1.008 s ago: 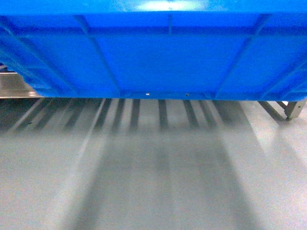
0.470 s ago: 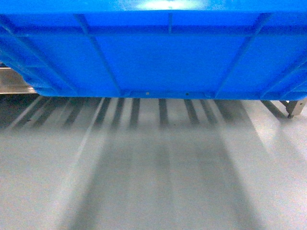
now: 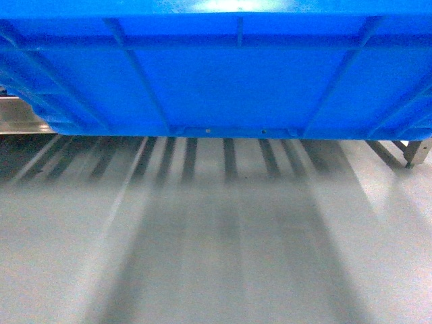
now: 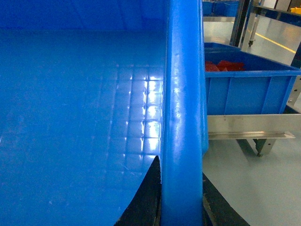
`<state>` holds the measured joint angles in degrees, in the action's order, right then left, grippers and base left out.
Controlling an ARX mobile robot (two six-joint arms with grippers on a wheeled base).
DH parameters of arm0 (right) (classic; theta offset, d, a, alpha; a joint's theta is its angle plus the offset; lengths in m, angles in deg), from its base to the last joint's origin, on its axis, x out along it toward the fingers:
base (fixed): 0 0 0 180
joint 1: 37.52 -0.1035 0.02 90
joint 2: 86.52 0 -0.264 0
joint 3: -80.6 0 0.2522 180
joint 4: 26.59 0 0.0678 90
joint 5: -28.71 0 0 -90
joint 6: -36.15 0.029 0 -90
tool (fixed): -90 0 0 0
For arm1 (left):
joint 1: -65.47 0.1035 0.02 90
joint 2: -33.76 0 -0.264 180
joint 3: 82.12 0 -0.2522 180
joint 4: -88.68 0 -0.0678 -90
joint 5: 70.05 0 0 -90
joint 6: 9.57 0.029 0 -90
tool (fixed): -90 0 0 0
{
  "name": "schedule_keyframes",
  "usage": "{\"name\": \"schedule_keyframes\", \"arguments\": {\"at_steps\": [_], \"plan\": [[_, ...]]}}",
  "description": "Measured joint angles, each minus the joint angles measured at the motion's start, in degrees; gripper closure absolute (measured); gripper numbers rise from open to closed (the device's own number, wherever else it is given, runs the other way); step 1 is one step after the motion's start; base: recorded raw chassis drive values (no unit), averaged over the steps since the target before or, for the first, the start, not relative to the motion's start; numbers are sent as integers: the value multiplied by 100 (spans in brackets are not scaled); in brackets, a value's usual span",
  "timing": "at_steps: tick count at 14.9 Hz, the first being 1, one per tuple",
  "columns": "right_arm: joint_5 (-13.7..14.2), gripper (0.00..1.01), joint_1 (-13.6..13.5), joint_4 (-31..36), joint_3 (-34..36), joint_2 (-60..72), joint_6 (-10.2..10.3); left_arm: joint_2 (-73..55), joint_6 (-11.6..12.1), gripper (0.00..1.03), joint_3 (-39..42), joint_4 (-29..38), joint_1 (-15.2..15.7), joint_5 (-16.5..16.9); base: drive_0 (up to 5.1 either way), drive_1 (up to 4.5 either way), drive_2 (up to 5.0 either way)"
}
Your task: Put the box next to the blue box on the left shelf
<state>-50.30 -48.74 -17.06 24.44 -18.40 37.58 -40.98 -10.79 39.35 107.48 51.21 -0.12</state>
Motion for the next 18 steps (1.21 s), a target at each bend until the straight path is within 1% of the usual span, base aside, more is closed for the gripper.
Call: {"name": "schedule_keyframes", "arguments": {"at_steps": [18], "plan": [[2, 92, 2, -11, 0, 9, 0, 0, 11, 86, 0, -13, 0, 4, 6, 421, -410]]}}
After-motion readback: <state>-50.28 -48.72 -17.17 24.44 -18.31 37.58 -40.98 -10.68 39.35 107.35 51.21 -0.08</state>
